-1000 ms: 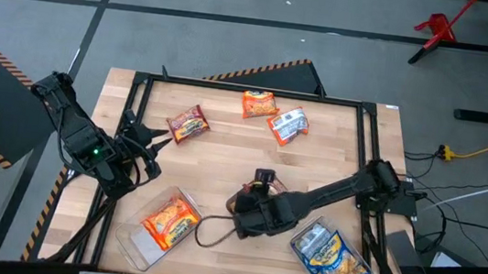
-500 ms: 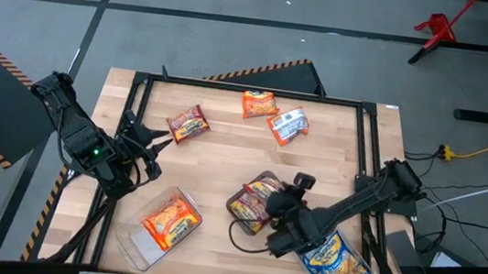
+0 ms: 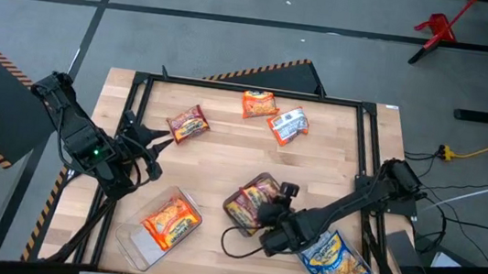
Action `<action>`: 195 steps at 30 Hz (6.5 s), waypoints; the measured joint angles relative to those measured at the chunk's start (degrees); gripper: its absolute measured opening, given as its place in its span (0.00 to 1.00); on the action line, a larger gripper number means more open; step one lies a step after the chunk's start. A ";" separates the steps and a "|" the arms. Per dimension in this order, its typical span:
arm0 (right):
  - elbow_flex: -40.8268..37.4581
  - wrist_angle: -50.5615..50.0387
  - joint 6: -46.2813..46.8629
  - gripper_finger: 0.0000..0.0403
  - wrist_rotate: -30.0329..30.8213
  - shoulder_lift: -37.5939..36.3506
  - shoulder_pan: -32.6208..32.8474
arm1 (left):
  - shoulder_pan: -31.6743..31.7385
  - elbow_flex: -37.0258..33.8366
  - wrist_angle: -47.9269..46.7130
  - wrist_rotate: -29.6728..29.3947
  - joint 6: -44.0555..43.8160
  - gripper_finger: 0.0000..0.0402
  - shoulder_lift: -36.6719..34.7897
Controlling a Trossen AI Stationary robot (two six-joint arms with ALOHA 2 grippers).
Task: Sort Maruchan noodles
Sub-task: Put the red noodle pack into the black bin
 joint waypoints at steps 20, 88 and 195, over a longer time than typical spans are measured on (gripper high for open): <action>24.71 -3.73 -31.14 0.20 11.81 -13.02 -2.60 | 4.05 0.00 1.84 2.52 -8.43 0.25 -0.60; -11.56 18.42 -47.46 0.63 -46.71 -31.65 -53.27 | 57.90 -0.09 15.57 53.06 56.21 0.24 23.45; -11.50 22.32 -44.07 0.63 -51.15 -30.05 -53.27 | 54.88 -32.68 49.15 42.05 51.07 0.01 19.52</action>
